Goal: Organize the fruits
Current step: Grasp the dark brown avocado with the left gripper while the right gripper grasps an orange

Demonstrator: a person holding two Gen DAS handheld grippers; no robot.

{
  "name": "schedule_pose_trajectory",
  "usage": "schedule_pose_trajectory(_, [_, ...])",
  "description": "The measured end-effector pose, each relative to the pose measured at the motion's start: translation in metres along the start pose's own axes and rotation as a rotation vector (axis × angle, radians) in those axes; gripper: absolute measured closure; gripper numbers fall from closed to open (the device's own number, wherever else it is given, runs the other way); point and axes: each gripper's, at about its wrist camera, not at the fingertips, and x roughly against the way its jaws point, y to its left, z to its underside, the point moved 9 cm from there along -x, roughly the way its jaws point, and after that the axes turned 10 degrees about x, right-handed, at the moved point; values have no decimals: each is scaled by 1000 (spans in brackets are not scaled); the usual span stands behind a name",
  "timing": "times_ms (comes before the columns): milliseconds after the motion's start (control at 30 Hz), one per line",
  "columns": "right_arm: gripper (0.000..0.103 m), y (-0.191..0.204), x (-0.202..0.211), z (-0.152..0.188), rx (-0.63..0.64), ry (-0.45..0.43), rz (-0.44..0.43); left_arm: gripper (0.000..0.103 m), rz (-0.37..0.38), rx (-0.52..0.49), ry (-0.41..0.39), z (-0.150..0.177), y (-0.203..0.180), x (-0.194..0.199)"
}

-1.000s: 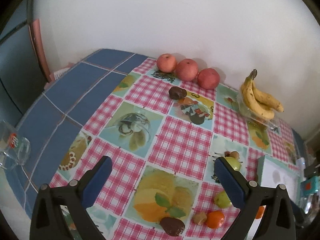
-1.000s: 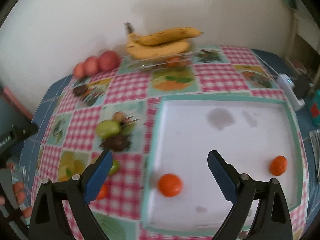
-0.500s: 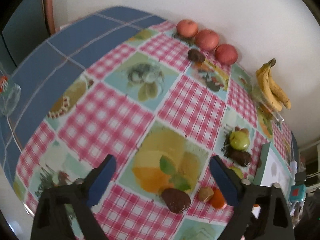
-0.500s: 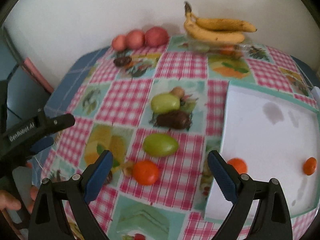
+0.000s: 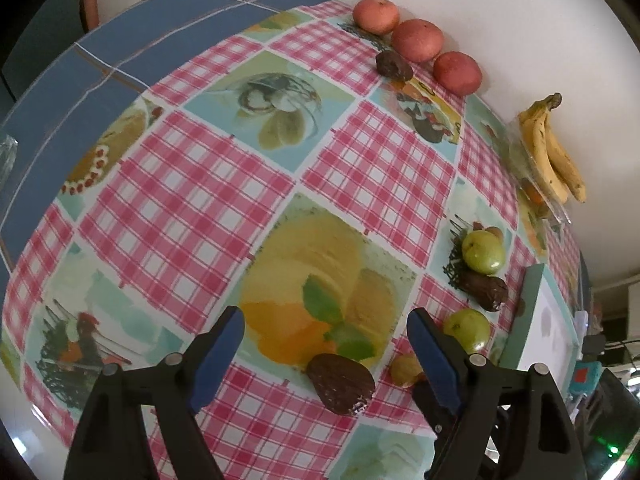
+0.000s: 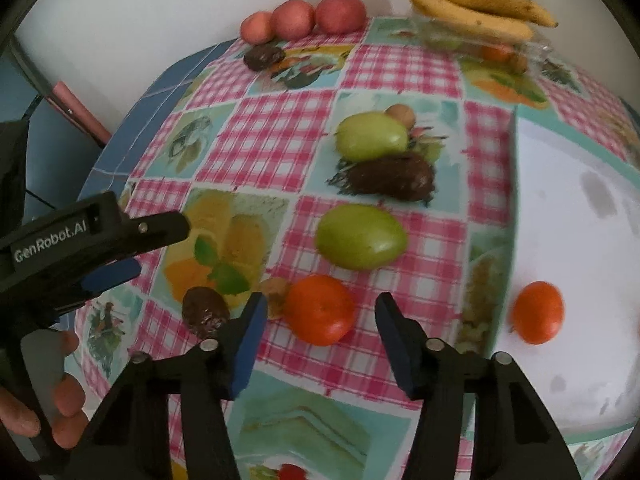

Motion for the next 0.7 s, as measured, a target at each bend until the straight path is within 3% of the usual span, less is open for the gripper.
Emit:
schedule_pose_trajectory(100, [63, 4, -7, 3, 14, 23, 1, 21, 12, -3, 24, 4, -3, -3])
schedule_pose_trajectory(433, [63, -31, 2, 6, -84, 29, 62, 34, 26, -1, 126, 28, -6, -20])
schedule_pose_trajectory(500, [63, -37, 4, 8, -103, 29, 57, 39, 30, 0, 138, 31, -6, -21])
schedule_pose_trajectory(600, [63, -46, 7, 11, -133, 30, 54, 58, 14, -20, 136, 35, -7, -20])
schedule_pose_trajectory(700, [63, -49, 9, 13, -146, 32, 57, 61, 23, -5, 133, 36, -5, -19])
